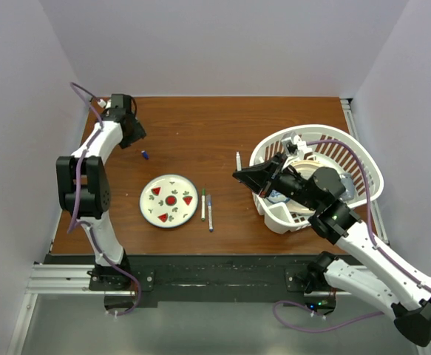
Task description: Insert the pens into the pen caps
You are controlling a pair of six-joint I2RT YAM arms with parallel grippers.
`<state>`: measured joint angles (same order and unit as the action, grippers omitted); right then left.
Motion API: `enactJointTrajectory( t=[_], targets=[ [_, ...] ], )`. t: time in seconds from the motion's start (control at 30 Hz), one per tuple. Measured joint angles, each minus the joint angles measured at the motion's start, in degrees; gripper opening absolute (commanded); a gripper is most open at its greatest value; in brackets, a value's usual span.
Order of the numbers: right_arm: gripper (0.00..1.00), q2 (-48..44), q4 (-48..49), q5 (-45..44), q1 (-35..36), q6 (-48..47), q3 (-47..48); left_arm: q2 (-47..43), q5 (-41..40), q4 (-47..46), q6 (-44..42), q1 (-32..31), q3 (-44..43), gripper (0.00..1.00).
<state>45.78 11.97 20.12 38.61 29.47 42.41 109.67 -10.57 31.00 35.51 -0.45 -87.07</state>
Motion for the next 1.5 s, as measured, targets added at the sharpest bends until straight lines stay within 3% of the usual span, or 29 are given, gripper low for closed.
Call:
enactJointTrajectory(
  t=[0.27,0.8,0.9,1.0,1.07,1.13,1.3,1.5],
  targets=[
    [0.00,-1.0,-1.2,-0.1,0.0,-0.6,0.0,8.7,-2.3,1.9,2.7,-2.7,-3.9,0.53],
    [0.00,-2.4,-2.3,-1.2,0.0,-1.7,0.0,12.6,-5.4,3.5,2.5,-3.0,-4.3,0.40],
    [0.00,-2.6,-2.5,-1.2,0.0,-1.7,0.0,12.7,-6.0,3.6,2.3,-3.0,-4.4,0.35],
    [0.00,-2.8,-2.7,-1.3,0.0,-1.7,0.0,12.7,-6.5,3.8,1.6,-3.0,-4.4,0.21],
    [0.00,-2.7,-2.7,-1.4,0.0,-1.6,0.0,12.7,-6.7,3.5,1.0,-3.0,-4.2,0.06],
    [0.00,-2.6,-2.8,-1.6,0.0,-1.4,0.0,12.2,-6.6,2.4,0.6,-3.0,-3.2,0.00],
    [0.00,-1.0,-3.4,-1.6,0.0,-0.5,0.3,8.5,-4.3,-1.9,0.2,-3.0,2.3,0.00],
    [0.00,2.7,-3.2,-1.1,0.0,0.5,0.4,-2.1,5.6,-8.6,-0.2,-3.1,13.2,0.00]
  ],
)
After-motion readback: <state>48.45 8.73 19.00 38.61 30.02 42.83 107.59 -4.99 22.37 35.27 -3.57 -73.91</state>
